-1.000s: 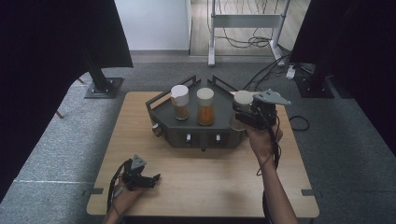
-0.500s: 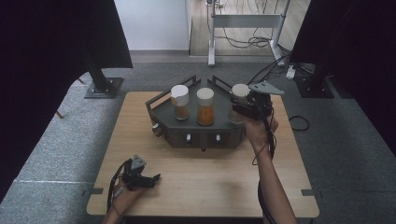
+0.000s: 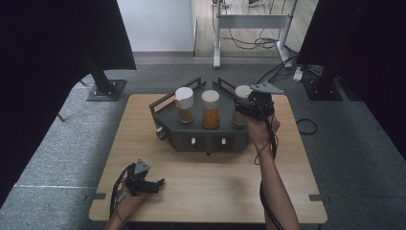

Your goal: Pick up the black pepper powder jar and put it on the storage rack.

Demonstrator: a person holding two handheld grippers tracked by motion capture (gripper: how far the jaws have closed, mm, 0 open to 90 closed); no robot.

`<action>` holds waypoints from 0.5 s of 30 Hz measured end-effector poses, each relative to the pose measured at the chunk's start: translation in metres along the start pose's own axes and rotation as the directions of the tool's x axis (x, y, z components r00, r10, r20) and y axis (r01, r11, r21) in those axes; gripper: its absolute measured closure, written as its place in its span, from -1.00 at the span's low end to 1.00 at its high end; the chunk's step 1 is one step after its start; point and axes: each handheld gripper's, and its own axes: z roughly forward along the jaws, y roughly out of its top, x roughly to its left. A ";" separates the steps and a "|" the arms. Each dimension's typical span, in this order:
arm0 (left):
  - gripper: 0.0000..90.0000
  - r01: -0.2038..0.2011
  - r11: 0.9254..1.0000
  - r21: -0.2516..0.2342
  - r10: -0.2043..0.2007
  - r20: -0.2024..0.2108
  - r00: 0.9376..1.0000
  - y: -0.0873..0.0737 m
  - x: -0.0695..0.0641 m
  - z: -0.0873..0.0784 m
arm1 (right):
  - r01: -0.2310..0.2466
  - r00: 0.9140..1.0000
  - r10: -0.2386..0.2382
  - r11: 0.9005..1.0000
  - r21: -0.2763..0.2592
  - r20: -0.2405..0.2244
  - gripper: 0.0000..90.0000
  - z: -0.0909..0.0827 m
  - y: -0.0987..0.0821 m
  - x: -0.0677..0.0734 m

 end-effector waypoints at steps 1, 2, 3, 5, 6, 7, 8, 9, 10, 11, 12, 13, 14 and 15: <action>-0.93 -0.001 1.000 0.000 0.001 0.000 1.000 0.000 0.000 0.000 | 0.001 1.000 -0.001 1.000 0.002 0.001 -0.25 0.002 0.000 0.001; -0.93 -0.001 1.000 0.000 0.001 0.001 1.000 0.000 0.000 0.000 | 0.002 1.000 -0.002 1.000 0.006 0.001 -0.25 0.003 0.000 0.001; -0.93 -0.001 1.000 0.000 0.001 0.001 1.000 0.000 0.000 0.000 | 0.002 1.000 -0.002 1.000 0.009 0.000 -0.25 0.005 0.000 0.001; -0.93 -0.001 1.000 0.001 0.001 0.001 1.000 0.000 0.000 0.000 | 0.002 1.000 -0.002 1.000 0.013 0.000 -0.25 0.007 -0.001 0.002; -0.93 -0.001 1.000 0.001 0.001 0.001 1.000 0.000 0.000 0.000 | 0.002 1.000 -0.002 1.000 0.015 -0.001 -0.25 0.008 -0.002 0.002; -0.93 -0.002 1.000 0.001 0.002 0.002 1.000 0.000 0.000 0.000 | 0.001 1.000 -0.001 1.000 0.017 -0.003 -0.25 0.008 -0.003 0.002; -0.93 -0.002 1.000 0.001 0.002 0.002 1.000 0.000 0.000 0.000 | 0.000 1.000 0.000 1.000 0.020 -0.004 -0.25 0.009 -0.003 0.002; -0.93 -0.003 1.000 0.001 0.003 0.002 1.000 0.000 0.000 0.000 | 0.000 1.000 0.000 1.000 0.023 -0.004 -0.25 0.010 -0.004 0.002; -0.93 -0.003 1.000 0.001 0.003 0.002 1.000 0.000 0.000 0.000 | -0.001 1.000 0.001 1.000 0.025 -0.003 -0.25 0.011 -0.004 0.002; -0.93 -0.003 1.000 0.001 0.003 0.002 1.000 0.000 0.000 0.000 | 0.000 1.000 0.000 1.000 0.027 -0.002 -0.25 0.011 -0.004 0.002; -0.93 -0.003 1.000 0.001 0.003 0.002 1.000 0.000 0.000 0.000 | 0.001 1.000 -0.001 1.000 0.028 -0.002 -0.25 0.012 -0.004 0.002; -0.93 -0.003 1.000 0.001 0.003 0.002 1.000 0.000 0.000 0.000 | 0.000 1.000 0.000 1.000 0.031 -0.003 -0.25 0.013 -0.004 0.002; -0.93 -0.003 1.000 0.001 0.003 0.002 1.000 0.000 0.000 0.000 | 0.002 1.000 -0.001 0.999 0.032 -0.003 -0.25 0.013 -0.004 0.002; -0.93 -0.003 1.000 0.001 0.003 0.002 1.000 0.000 0.000 0.000 | 0.003 1.000 -0.002 0.999 0.033 -0.004 -0.25 0.014 -0.005 0.002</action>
